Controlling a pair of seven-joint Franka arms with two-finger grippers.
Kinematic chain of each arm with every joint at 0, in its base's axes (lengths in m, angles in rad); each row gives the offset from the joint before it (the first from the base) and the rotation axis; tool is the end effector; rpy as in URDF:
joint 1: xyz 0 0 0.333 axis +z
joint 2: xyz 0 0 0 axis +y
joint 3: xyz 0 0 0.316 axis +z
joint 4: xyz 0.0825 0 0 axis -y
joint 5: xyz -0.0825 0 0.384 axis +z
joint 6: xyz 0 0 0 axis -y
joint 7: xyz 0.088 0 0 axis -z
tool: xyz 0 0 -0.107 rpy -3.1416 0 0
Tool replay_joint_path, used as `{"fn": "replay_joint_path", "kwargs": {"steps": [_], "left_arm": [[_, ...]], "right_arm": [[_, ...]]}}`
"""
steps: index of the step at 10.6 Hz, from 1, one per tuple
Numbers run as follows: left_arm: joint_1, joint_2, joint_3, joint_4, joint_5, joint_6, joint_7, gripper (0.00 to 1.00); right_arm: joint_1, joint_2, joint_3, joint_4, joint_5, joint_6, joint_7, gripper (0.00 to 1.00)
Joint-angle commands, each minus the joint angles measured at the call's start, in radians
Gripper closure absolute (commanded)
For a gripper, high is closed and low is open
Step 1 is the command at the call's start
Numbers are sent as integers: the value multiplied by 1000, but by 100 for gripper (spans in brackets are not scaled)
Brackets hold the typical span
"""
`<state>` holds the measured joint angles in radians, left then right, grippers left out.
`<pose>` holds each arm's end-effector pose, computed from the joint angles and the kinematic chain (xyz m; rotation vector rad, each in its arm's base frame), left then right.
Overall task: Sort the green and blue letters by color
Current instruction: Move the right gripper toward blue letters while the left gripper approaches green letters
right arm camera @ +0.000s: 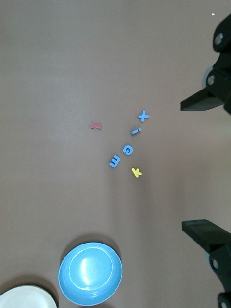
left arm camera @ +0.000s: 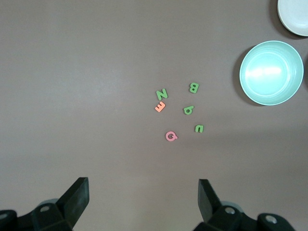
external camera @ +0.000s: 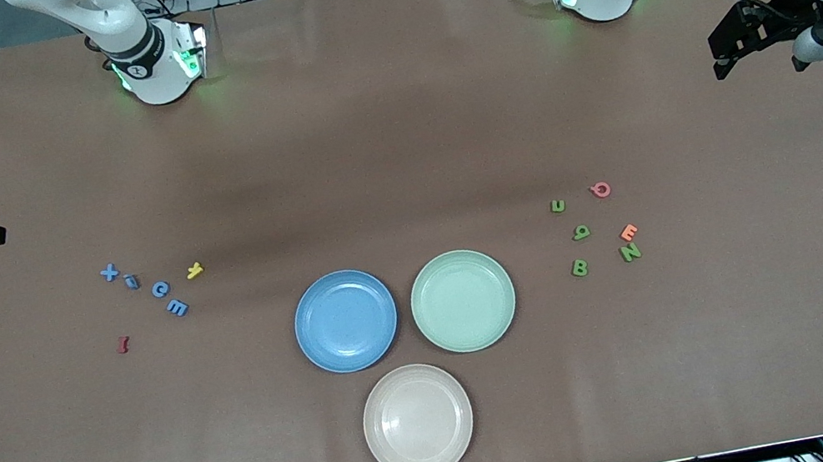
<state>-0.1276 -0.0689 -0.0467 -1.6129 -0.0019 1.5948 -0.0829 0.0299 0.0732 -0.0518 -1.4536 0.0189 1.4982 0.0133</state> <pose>0.5272 -0.0940 0.6443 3.1321 -0.1432 0.0791 0.5702 -0.0091 0.6320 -3.1256 0.0532 0.0445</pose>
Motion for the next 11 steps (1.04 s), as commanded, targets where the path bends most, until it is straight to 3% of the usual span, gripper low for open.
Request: {"fn": "replay_joint_path", "kwargs": {"steps": [1, 7, 11], "left_arm": [[-3, -6, -1, -16, 34, 24, 17, 0], [-3, -5, -2, -21, 42, 27, 11, 0], [-4, 60, -2, -35, 46, 13, -84, 0]], "right_arm": [[-5, -4, -5, 10, 26, -6, -19, 0], [-8, -4, -6, 9, 26, -9, -18, 0], [-8, -4, -8, 5, 26, -15, -18, 0]]}}
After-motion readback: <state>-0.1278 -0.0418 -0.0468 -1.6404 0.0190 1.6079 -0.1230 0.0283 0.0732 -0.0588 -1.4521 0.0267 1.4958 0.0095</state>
